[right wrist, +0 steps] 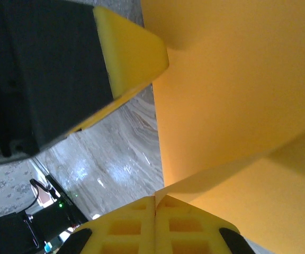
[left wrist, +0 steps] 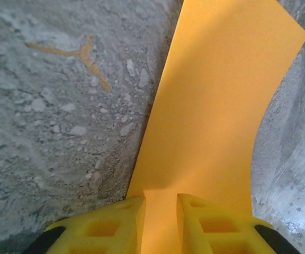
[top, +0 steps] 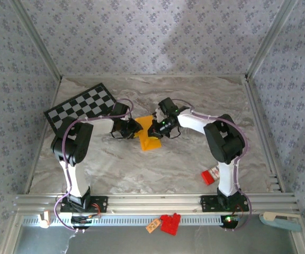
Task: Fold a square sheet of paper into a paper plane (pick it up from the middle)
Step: Fold the triangle a second time at the center of the table.
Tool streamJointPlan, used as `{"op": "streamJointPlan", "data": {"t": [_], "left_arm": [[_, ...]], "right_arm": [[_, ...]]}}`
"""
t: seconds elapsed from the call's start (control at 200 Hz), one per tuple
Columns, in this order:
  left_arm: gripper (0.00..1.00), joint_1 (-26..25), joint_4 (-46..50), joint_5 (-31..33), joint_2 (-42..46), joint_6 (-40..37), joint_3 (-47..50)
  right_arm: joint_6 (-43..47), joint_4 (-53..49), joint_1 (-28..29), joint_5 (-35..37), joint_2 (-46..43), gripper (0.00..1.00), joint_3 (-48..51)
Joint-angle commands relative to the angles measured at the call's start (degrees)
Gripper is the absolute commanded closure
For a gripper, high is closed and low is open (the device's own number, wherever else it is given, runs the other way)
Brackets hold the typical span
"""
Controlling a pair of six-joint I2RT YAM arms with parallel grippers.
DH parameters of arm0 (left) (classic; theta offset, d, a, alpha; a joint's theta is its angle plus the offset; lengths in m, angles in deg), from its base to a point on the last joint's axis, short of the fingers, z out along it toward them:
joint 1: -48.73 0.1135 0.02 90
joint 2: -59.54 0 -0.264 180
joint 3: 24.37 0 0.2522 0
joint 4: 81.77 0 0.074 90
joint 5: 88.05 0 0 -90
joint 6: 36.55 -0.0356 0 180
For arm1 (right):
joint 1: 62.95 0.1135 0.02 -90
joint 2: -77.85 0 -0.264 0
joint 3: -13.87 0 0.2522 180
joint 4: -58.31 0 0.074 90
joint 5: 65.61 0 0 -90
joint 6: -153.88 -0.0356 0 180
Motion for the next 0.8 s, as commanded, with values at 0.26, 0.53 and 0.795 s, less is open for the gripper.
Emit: {"op": "streamJointPlan", "data": {"t": [0.26, 0.53, 0.795], "left_arm": [[0.79, -0.49, 6.95, 1.25, -4.08, -1.43, 0.87], [0.81, -0.47, 6.83, 1.19, -4.24, -1.34, 0.88], [0.83, -0.48, 7.07, 1.49, -4.39, -0.92, 1.05]], "right_arm": [[0.92, -0.97, 1.8, 0.34, 5.99, 0.98, -5.4], [0.68, -1.33, 1.98, 2.3, 7.25, 0.98, -6.16], [-1.06, 0.87, 1.9, 2.57, 7.71, 0.98, -6.06]]}}
